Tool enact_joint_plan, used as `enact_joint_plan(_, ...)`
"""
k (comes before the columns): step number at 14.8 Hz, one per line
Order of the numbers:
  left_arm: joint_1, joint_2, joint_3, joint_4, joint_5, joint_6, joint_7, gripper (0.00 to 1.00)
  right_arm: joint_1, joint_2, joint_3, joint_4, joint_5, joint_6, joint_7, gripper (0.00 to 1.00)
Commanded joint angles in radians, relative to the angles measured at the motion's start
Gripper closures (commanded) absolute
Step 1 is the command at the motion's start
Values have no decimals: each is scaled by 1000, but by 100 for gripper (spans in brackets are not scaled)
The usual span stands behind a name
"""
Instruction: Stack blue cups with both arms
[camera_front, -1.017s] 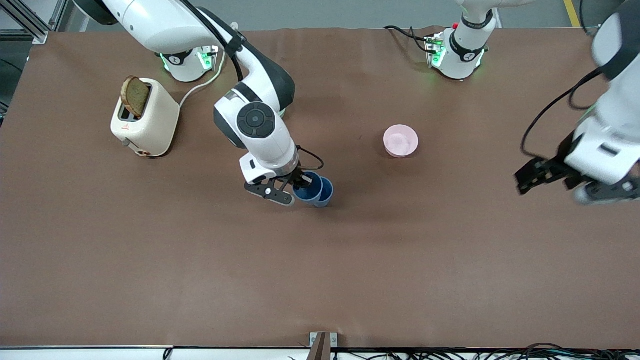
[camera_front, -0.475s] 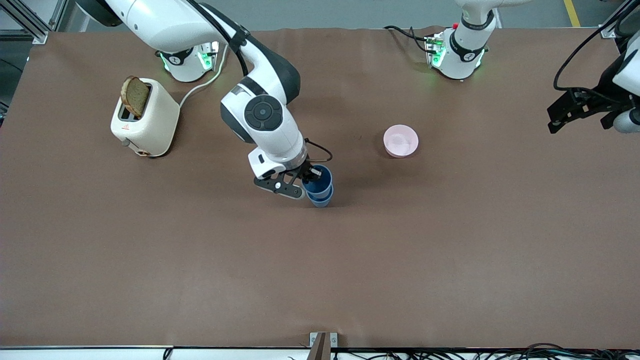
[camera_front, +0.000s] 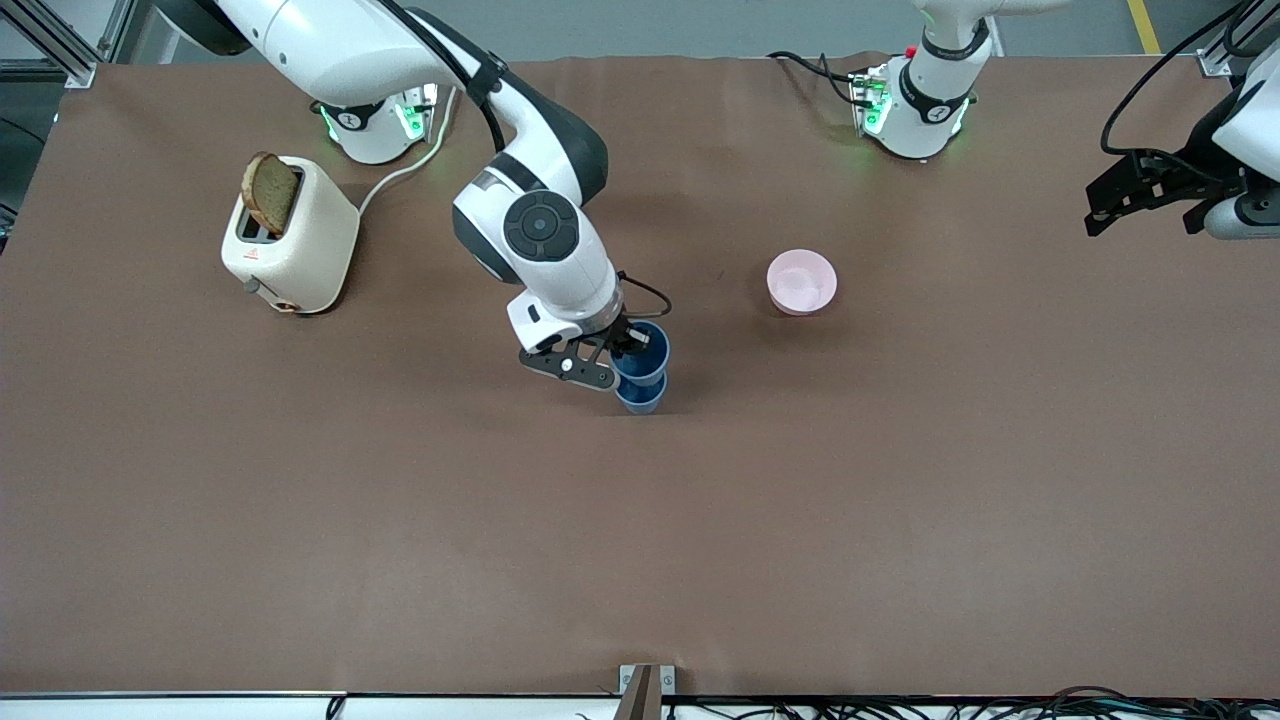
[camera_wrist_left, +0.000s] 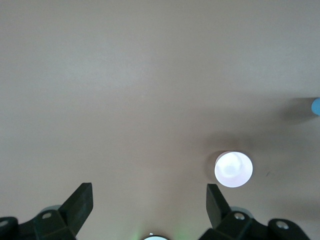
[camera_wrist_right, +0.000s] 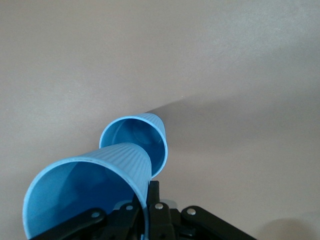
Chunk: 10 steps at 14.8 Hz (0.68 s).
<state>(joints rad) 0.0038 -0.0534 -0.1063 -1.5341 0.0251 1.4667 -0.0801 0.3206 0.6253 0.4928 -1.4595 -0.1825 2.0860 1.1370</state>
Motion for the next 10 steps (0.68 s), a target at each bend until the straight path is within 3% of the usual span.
enact_joint_plan(1,-8,-33,7,-40,-13,12,16,0,-9,5,16,-7,-32,3,15,98)
enact_joint_plan(10,-8,-28,-21,-32,-4,12,17,0,-6,34,16,-5,-67,11,18,96)
